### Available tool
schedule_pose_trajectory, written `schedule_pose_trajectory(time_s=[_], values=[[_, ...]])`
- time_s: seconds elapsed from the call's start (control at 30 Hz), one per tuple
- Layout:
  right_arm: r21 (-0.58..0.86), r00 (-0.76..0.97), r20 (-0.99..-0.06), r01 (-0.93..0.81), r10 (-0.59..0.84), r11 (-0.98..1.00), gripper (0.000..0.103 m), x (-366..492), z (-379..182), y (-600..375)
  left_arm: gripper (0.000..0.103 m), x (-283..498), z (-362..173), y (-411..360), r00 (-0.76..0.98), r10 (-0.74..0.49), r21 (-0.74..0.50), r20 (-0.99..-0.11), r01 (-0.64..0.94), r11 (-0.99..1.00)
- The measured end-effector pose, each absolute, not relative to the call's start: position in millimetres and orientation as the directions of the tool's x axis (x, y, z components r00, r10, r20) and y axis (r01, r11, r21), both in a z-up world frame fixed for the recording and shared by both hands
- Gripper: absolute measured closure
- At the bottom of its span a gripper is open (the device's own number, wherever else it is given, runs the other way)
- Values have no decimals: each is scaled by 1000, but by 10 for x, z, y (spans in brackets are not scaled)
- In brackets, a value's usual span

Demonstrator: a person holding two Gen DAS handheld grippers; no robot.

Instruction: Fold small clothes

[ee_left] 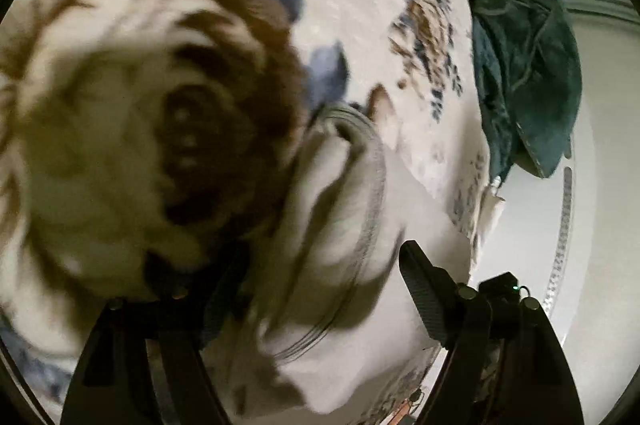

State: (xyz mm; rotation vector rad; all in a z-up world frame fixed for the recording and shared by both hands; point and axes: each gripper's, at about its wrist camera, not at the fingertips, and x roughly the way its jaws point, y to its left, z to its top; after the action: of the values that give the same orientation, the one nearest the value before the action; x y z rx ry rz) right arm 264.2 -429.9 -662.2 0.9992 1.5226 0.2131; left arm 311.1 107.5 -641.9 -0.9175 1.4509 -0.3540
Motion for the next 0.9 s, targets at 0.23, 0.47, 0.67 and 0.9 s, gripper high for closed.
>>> schedule_pose_trajectory(time_s=[0.23,0.47,0.67,0.9], values=[[740,119,-612,434,782,514,32,2694,-6863,-3918,26,3198,-6386,912,121,-732,-731,-670,-279,623],[704,116,-670,412,734,578,82,2704,-6706,-3737,86,3210,-6103,830,189,-712,-735,-676,-227,639],[683,111,-704,376,702,626,83,2820,-6252,-3557,86,3281,-5761,977,210,-722,-752,-659,-212,625],[685,137,-719,299,681,664,83,3295,-5434,-3087,86,3649,-5017,1403,280,-707,-758,-650,-177,627]])
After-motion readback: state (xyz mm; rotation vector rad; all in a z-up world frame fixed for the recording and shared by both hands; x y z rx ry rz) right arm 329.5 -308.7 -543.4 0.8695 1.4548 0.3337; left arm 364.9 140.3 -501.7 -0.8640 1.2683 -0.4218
